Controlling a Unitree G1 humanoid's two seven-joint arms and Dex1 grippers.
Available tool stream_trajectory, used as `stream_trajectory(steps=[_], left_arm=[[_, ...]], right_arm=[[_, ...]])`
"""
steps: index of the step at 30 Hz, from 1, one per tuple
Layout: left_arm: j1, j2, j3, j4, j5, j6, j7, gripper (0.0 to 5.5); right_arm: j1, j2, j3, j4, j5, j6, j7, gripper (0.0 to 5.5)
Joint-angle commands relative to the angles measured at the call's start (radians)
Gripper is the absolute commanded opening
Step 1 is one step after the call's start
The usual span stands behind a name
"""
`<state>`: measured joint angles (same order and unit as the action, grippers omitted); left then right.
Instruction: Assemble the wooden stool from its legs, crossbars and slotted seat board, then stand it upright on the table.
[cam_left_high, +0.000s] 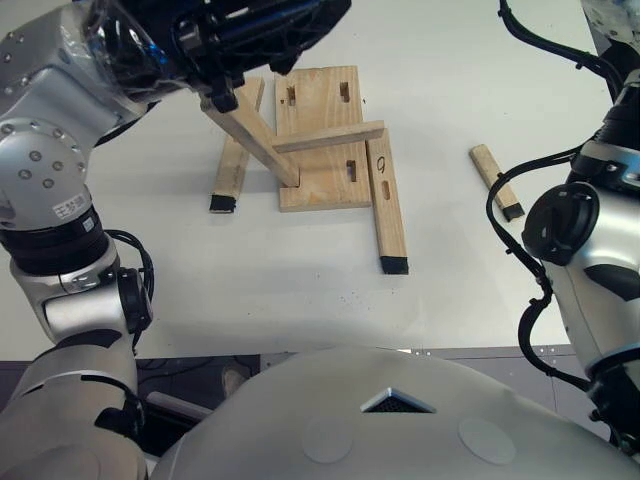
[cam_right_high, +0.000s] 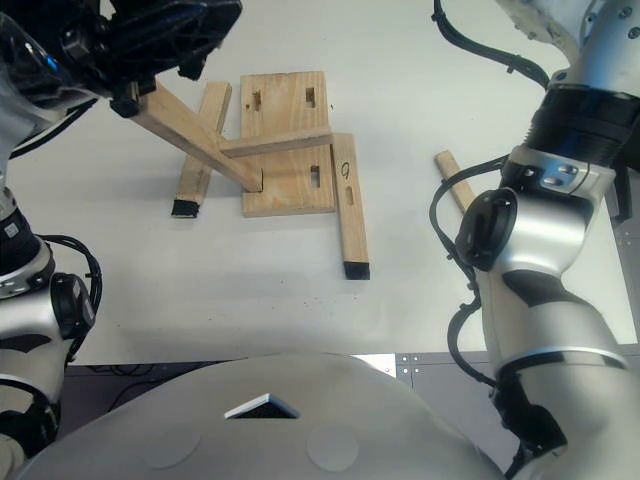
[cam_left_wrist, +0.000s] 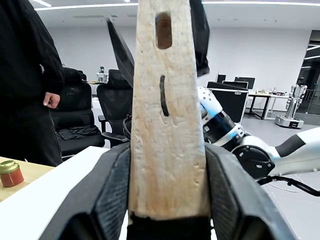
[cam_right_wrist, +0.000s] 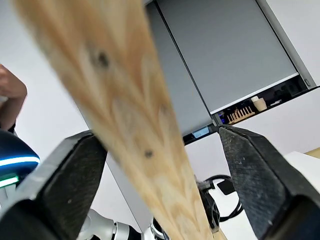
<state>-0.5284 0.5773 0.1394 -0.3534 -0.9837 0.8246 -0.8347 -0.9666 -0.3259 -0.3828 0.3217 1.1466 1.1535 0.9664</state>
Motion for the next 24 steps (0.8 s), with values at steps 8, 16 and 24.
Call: stream_trajectory(steps=[8,16,24], left_arm=[[0.061,0.033,-0.040,0.017,0.069,-0.029,-0.044,2.02],[-0.007,-0.011,0.010,0.108,0.042,-0.034,0.036,2.75],[-0.039,-0.044,0.142,0.146,-0.108,0.010,0.145,3.23]], right_arm=[[-0.037,-0.053,-0.043,0.044,0.077,0.071,0.054,2.51],[-0.025,-0.009,-0.042,-0.001,0.005,-0.079,-0.032,2.45],[0.030,-0.046,-0.017,0.018,-0.164,-0.323,-0.086,2.05]])
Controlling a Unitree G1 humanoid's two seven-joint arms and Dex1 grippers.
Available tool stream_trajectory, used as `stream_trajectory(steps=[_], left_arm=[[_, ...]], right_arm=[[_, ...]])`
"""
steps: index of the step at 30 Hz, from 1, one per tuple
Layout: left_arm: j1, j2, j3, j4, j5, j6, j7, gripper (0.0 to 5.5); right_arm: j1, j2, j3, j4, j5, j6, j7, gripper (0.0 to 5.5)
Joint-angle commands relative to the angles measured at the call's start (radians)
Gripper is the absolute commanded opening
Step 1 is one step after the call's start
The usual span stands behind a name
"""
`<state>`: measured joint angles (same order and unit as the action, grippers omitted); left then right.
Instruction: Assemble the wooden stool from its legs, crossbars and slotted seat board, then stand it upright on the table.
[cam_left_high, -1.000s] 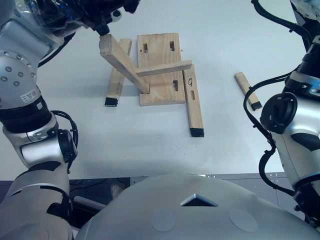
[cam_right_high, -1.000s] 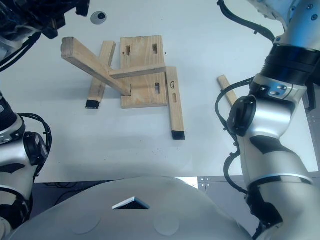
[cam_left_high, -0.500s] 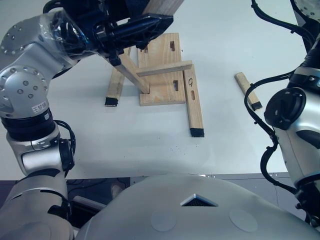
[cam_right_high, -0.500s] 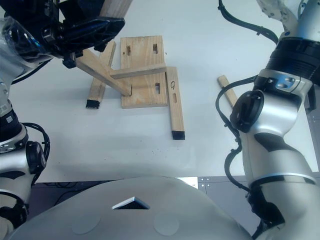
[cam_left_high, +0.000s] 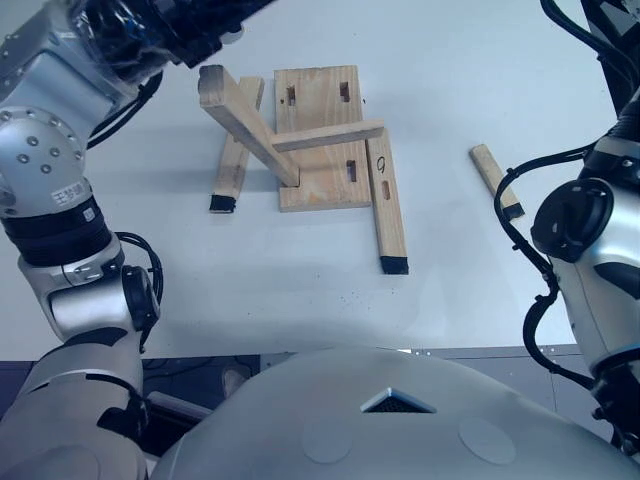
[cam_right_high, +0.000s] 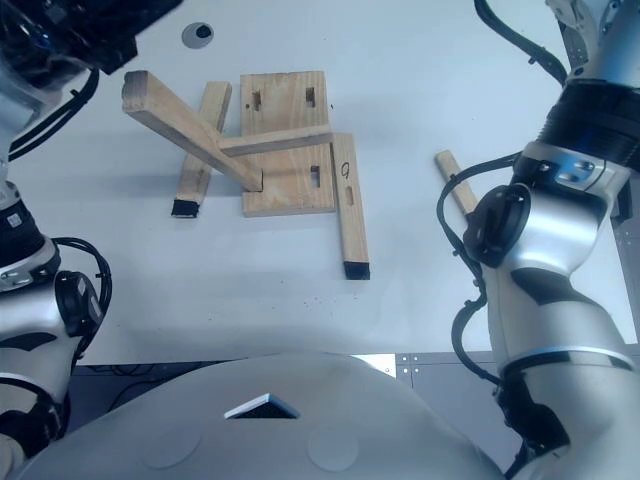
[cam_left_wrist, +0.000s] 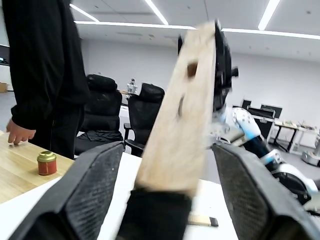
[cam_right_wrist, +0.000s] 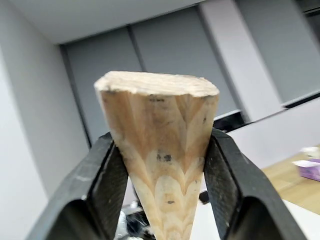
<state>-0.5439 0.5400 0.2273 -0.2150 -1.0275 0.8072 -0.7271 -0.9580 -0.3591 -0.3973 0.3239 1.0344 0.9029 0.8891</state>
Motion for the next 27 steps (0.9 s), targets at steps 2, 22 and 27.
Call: stream_trajectory(steps=[2,22,27], left_arm=[[-0.030,-0.004,0.081,0.011,-0.111,0.042,0.049,3.23],[-0.023,-0.015,0.093,0.116,-0.015,-0.022,0.107,3.23],[-0.007,-0.031,0.091,0.110,-0.007,-0.027,0.110,3.23]], right_arm=[[0.031,-0.020,-0.009,0.030,-0.063,-0.094,-0.009,2.05],[0.331,-0.215,0.324,-0.107,-0.421,-0.299,0.348,2.05],[0.308,-0.232,0.322,-0.145,-0.405,-0.279,0.373,2.04]])
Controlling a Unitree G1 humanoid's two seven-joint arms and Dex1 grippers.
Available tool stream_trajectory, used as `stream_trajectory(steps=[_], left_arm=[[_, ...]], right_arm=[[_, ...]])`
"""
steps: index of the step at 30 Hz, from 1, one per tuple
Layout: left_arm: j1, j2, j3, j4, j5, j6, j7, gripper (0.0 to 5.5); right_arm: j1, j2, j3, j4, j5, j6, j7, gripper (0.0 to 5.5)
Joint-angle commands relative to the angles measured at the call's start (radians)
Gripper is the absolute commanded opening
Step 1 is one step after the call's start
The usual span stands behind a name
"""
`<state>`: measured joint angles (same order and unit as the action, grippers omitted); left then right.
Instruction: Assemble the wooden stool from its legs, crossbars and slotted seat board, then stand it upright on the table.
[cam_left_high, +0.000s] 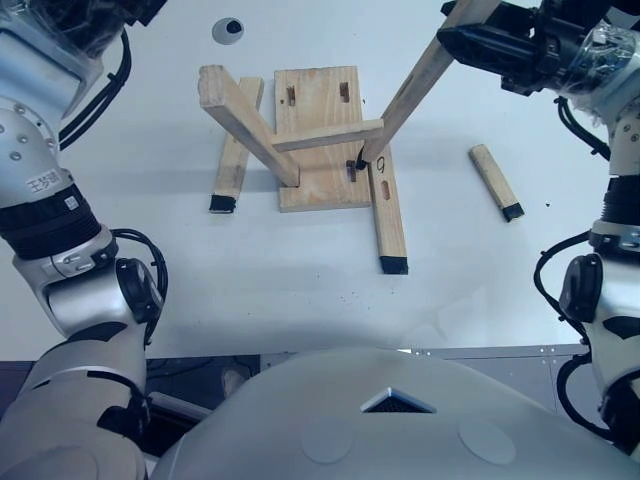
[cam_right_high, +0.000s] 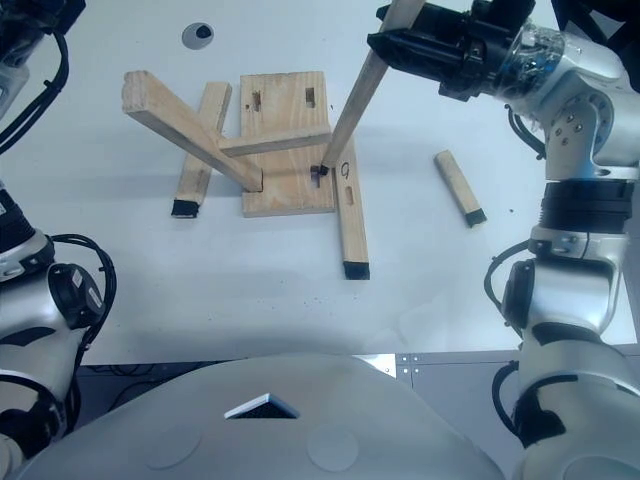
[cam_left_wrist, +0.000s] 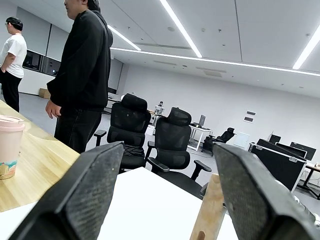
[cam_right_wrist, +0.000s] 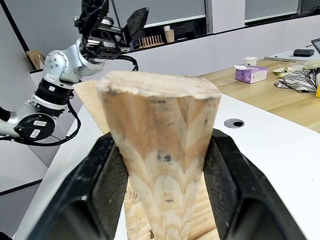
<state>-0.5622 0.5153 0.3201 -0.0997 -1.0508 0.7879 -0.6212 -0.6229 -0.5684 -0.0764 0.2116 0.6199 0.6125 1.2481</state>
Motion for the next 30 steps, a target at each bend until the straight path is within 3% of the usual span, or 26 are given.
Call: stream_trajectory(steps=[1,9,18,30], left_arm=[[0.014,-0.009,-0.003,-0.004,0.020,-0.010,0.004,3.23],[0.020,-0.016,-0.006,0.014,0.033,-0.010,-0.006,3.23],[0.020,-0.014,-0.006,0.039,0.044,-0.011,-0.021,3.23],[0.078,-0.062,-0.062,0.028,0.147,-0.087,0.012,3.23]], right_arm=[[-0.031,-0.011,-0.009,-0.033,0.024,0.022,0.010,2.04],[0.015,0.020,-0.010,-0.016,0.044,0.038,-0.001,2.04],[0.044,0.002,0.095,0.139,-0.069,-0.068,0.044,2.02],[-0.228,-0.046,0.239,-0.002,-0.205,-0.088,0.121,2.02]])
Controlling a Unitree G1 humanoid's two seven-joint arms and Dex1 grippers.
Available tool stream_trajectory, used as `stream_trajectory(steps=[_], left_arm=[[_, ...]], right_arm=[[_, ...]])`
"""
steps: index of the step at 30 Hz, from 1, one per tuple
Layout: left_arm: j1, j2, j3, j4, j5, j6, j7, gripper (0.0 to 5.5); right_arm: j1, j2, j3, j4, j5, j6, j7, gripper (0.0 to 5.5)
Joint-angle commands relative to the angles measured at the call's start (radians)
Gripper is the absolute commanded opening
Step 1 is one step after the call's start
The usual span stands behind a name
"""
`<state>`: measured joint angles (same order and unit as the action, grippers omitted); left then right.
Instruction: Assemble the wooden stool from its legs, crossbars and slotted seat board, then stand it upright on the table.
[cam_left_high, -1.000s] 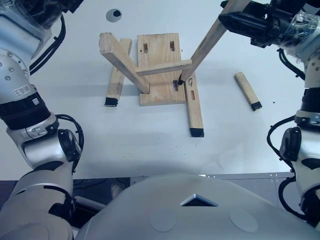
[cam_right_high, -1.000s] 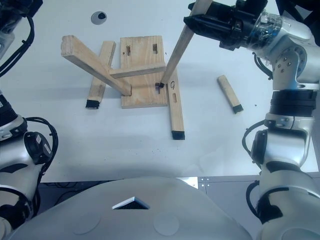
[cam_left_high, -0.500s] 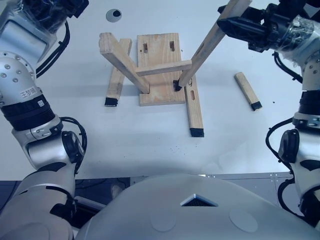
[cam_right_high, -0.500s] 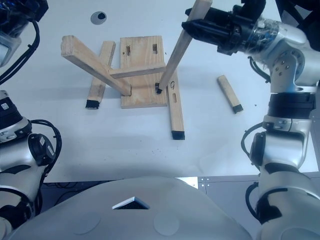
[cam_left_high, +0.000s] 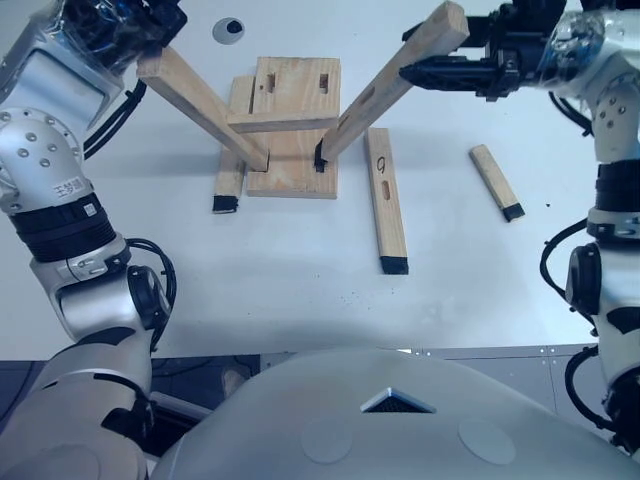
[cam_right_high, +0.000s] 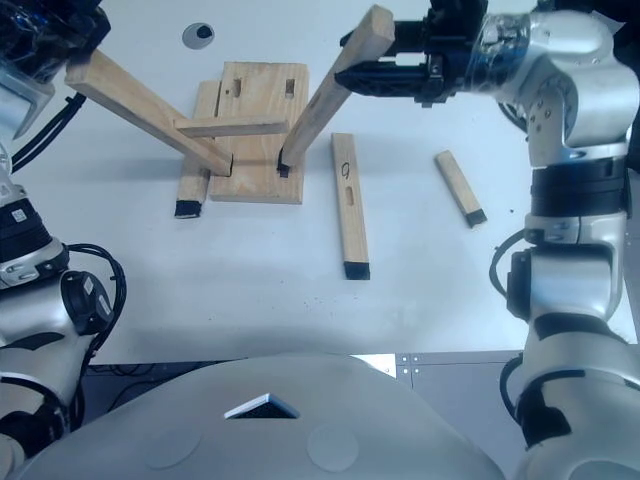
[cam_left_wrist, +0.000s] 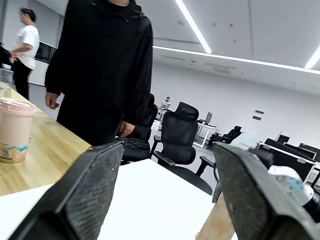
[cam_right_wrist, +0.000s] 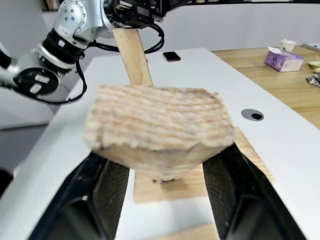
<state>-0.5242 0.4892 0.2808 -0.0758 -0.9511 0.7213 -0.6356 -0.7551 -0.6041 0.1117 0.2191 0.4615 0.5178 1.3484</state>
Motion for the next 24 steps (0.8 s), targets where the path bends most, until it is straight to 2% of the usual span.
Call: stream_trajectory(steps=[1,6,13,24], left_arm=[[0.049,-0.047,-0.026,-0.002,0.054,-0.033,0.031,3.23],[0.088,-0.085,-0.041,-0.025,0.089,-0.082,0.053,3.23],[0.113,-0.096,-0.047,-0.041,0.097,-0.098,0.070,3.23],[0.126,-0.102,-0.060,-0.071,0.113,-0.111,0.105,3.23]], right_arm=[[-0.113,-0.014,0.073,-0.014,-0.065,0.006,0.034,2.02],[-0.154,-0.013,0.093,-0.033,-0.056,0.063,0.083,2.02],[-0.125,0.031,0.055,-0.019,-0.032,0.109,0.027,2.02],[-0.065,0.009,0.165,-0.070,-0.101,0.096,-0.001,2.02]])
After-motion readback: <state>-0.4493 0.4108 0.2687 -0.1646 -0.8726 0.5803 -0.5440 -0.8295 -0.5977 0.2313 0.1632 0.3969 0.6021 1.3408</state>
